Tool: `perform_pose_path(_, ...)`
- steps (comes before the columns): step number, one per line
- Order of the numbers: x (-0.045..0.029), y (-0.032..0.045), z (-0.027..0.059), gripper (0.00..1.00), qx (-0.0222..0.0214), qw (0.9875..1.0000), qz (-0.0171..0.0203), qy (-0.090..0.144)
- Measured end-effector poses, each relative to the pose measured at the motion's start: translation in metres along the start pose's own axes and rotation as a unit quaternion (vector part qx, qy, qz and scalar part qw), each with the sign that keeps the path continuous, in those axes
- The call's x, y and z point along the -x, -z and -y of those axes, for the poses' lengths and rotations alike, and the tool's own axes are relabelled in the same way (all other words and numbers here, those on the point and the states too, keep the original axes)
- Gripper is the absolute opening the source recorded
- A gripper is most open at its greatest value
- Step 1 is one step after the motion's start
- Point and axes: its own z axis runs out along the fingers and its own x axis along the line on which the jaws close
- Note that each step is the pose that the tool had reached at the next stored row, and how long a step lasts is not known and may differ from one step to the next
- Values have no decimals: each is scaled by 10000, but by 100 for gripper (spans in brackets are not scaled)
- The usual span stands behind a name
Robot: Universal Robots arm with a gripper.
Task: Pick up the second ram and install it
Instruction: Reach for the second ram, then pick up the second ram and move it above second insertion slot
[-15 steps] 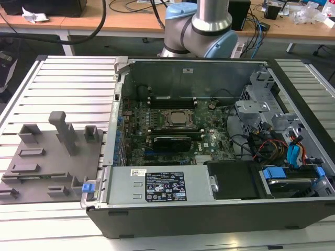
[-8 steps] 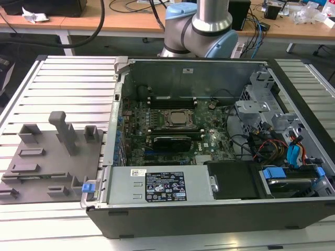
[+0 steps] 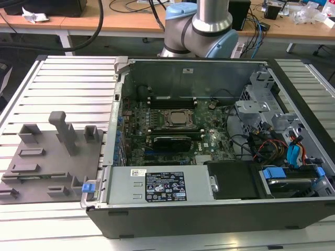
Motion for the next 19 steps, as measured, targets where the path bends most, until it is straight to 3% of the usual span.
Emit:
perform_pose_path(3,2,0,37,11,-1,10000,0,-1)
perform_pose_path(15,3,0,40,11,-8,10000,0,4)
perform_pose_path(17,2,0,39,11,-4,9999,-6,145)
perform_pose_path(19,2,0,40,11,5,9986,-23,520)
